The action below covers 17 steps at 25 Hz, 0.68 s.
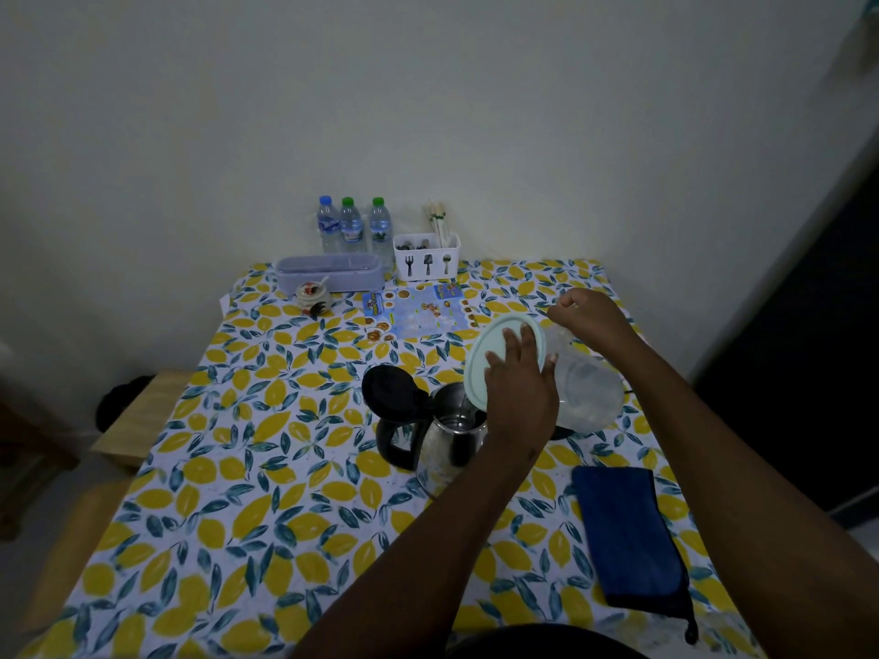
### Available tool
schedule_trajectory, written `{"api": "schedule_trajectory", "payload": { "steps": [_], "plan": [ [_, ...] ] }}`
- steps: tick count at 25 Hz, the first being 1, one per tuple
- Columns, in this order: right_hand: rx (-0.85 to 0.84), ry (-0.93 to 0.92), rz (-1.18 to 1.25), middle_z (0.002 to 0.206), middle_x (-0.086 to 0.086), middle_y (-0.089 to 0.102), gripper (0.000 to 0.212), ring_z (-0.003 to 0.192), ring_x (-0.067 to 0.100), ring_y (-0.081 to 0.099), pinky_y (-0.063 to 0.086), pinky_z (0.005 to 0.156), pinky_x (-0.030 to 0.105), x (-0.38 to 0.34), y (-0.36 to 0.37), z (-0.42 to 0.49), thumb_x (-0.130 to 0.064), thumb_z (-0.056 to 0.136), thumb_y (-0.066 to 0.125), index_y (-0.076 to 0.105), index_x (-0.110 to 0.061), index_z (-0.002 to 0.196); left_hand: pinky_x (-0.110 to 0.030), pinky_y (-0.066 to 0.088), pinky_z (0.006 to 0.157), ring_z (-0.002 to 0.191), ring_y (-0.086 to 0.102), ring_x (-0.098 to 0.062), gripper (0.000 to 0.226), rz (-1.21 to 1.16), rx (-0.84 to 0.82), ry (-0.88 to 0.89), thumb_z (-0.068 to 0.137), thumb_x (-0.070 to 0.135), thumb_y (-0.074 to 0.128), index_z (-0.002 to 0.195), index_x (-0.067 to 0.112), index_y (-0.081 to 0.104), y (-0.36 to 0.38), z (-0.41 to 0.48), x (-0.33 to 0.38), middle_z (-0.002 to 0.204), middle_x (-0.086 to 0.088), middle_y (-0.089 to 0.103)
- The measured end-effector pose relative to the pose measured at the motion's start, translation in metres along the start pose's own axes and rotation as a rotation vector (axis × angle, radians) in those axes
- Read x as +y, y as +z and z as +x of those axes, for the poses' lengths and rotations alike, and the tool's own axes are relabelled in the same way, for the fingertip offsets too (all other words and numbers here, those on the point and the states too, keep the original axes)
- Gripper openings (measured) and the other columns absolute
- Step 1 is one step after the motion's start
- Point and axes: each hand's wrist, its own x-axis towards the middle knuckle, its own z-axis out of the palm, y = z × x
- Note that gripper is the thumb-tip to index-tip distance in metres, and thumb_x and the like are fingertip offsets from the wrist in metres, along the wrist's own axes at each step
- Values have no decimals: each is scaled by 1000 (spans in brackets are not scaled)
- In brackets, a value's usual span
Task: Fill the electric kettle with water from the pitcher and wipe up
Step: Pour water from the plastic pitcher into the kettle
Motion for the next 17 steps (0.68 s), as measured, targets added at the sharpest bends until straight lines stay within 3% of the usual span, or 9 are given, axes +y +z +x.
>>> {"api": "schedule_trajectory", "payload": {
  "steps": [6,10,12,14,17],
  "plan": [
    [53,63,108,72,2,58,15,65,20,54,40,61,34,25,5,-4,-28,76,62,56,-16,67,-56,21,112,139,18,-51,113,132,-44,60,62,75,-28,150,17,13,7,2,-2,159,-15,16],
    [101,158,299,67,4,54,16,60,19,48,38,58,32,53,6,-10,-25,77,62,59,-10,71,-55,26,110,137,23,-52,102,321,-109,138,71,65,-25,150,13,15,16,3,5,157,-18,19],
    [128,198,403,66,5,51,16,58,18,45,36,57,32,72,7,-15,-22,79,61,57,-10,70,-55,26,111,137,22,-52,79,409,-161,171,89,57,-8,150,13,15,25,5,9,157,-19,19],
    [161,264,498,65,4,49,17,59,18,44,35,58,32,93,4,-18,-23,80,60,55,-14,67,-55,23,111,138,18,-53,58,455,-223,218,101,44,20,150,14,15,41,10,14,158,-19,16],
    [190,355,561,70,4,51,14,60,16,47,38,57,31,130,-4,-22,-22,84,56,57,-16,71,-56,21,112,139,15,-52,58,503,-305,290,101,41,32,150,16,15,65,18,26,159,-16,14]
  ]
}}
